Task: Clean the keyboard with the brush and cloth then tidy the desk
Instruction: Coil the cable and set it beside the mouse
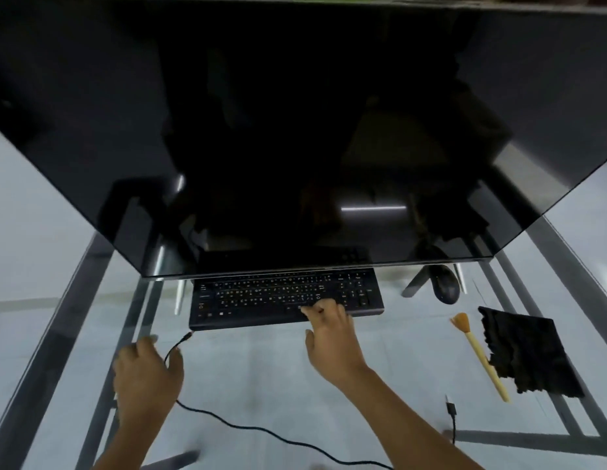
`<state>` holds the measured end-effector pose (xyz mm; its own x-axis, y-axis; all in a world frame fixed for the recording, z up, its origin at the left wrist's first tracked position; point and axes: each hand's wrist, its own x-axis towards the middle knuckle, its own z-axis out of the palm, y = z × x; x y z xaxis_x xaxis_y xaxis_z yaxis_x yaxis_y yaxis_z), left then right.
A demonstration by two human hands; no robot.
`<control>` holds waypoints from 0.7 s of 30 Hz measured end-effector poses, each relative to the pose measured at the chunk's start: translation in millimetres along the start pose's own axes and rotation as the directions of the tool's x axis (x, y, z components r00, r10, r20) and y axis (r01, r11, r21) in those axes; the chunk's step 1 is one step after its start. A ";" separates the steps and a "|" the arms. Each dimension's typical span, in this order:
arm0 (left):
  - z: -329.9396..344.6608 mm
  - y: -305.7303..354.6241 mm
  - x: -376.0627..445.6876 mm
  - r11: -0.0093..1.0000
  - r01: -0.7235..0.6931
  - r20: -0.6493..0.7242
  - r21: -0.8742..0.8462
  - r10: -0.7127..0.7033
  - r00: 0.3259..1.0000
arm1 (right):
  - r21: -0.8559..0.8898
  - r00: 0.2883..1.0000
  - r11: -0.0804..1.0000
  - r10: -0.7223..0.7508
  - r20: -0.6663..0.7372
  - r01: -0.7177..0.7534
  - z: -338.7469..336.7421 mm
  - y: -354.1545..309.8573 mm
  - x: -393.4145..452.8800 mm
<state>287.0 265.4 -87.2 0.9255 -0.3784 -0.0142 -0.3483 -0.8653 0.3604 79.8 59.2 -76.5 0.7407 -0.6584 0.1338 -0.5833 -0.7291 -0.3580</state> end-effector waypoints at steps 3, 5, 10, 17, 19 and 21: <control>1.7 -21.5 -9.6 0.995 0.075 0.177 0.062 -0.085 0.981 | -0.001 0.999 1.000 -0.026 0.022 0.026 2.5 -16.5 -2.8; 0.6 -24.8 -15.2 0.999 0.016 0.212 0.036 -0.024 0.977 | -0.012 0.999 0.999 -0.034 0.029 0.034 3.4 -26.2 -4.0; -14.6 -12.0 -14.0 0.998 -0.010 0.310 0.067 -0.012 0.951 | 0.033 0.995 0.999 -0.040 0.095 0.037 -7.1 -47.1 1.7; -95.3 75.9 -23.3 0.887 0.050 0.339 -0.460 0.123 0.933 | 0.539 0.779 0.730 -0.014 0.627 -0.421 -73.4 -106.6 21.0; -117.9 105.9 -24.9 0.814 0.076 0.371 -0.575 0.176 0.912 | 0.636 0.737 0.624 -0.139 0.662 -0.454 -93.4 -117.9 20.9; -135.4 126.1 -23.9 0.770 0.097 0.391 -0.630 0.207 0.897 | 0.704 0.767 0.578 -0.196 0.611 -0.413 -114.3 -124.4 20.6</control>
<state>241.0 209.9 84.8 0.6999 -0.6467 -0.3030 -0.0844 -0.4962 0.8641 129.5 114.9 76.4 0.8861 -0.2478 -0.3916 -0.4083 -0.0179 -0.9127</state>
